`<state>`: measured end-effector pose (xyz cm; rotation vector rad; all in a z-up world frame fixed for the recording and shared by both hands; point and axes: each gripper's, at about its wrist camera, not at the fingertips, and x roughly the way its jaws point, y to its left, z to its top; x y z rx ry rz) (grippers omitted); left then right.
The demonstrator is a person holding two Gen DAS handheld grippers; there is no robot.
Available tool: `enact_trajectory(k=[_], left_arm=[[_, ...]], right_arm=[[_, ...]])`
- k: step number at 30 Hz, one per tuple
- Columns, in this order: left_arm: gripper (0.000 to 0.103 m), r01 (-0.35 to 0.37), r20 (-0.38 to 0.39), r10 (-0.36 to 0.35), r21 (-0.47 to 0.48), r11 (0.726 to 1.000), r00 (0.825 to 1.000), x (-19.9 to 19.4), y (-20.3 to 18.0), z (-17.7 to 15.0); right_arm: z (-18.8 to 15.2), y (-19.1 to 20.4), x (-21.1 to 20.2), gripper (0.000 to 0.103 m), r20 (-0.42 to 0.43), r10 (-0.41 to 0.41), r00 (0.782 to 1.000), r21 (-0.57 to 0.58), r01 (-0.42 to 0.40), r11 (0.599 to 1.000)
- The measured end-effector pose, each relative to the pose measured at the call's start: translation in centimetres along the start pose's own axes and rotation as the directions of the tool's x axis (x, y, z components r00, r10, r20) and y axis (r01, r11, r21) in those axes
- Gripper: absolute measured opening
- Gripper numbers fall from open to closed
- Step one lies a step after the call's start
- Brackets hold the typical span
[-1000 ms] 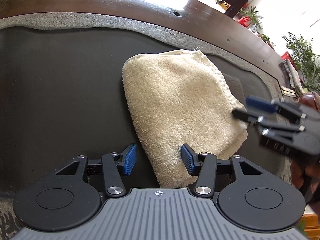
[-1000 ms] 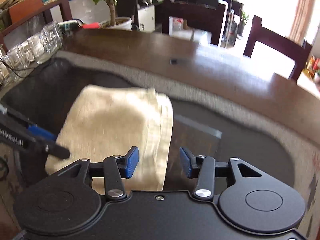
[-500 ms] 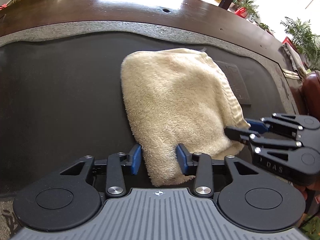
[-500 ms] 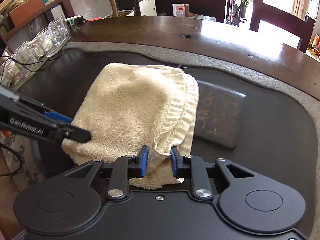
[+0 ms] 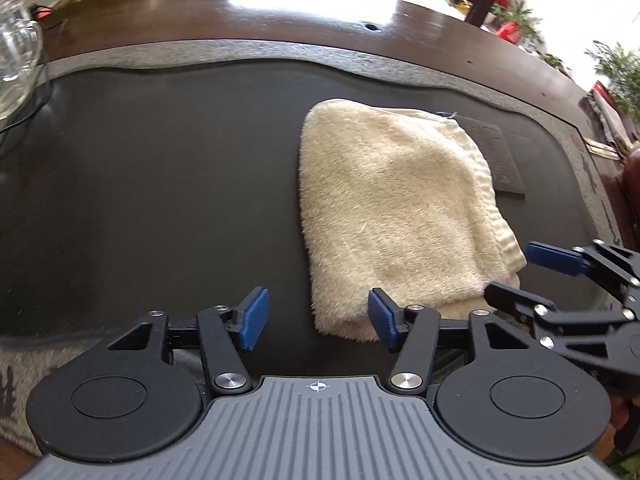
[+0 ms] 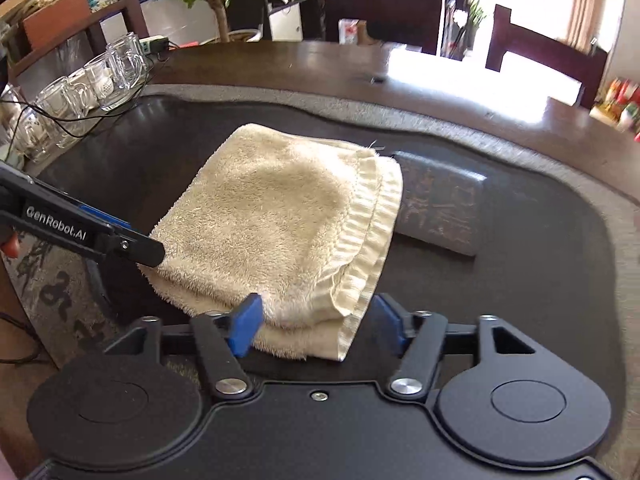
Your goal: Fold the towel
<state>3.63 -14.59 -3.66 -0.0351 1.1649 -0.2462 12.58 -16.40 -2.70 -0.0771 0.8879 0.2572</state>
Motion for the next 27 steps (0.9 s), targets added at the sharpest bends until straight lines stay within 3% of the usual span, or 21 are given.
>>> enact_trajectory(k=[3,7,16,27], left_arm=[[0.062,-0.014,0.024,0.014,0.003,1.000,1.000,-0.9,-0.2,-0.8],[0.065,-0.031,0.035,0.030,0.012,0.999,0.999,-2.0,-0.1,-2.1],[0.066,-0.068,0.071,0.065,0.040,0.997,0.995,-3.5,0.6,-4.7],[0.066,-0.098,0.155,0.095,0.012,0.995,0.983,-4.9,5.1,-5.6]], right_arm=[[-0.5,0.6,-0.9,0.081,0.015,-0.011,1.000,0.016,0.010,1.000],[-1.2,1.4,-1.6,0.085,0.017,-0.024,1.000,0.029,0.023,0.999],[-2.9,2.0,-2.2,0.088,0.026,-0.068,0.997,0.079,0.066,0.995],[-4.7,1.4,-3.1,0.088,0.059,-0.141,0.988,0.154,0.130,0.979]])
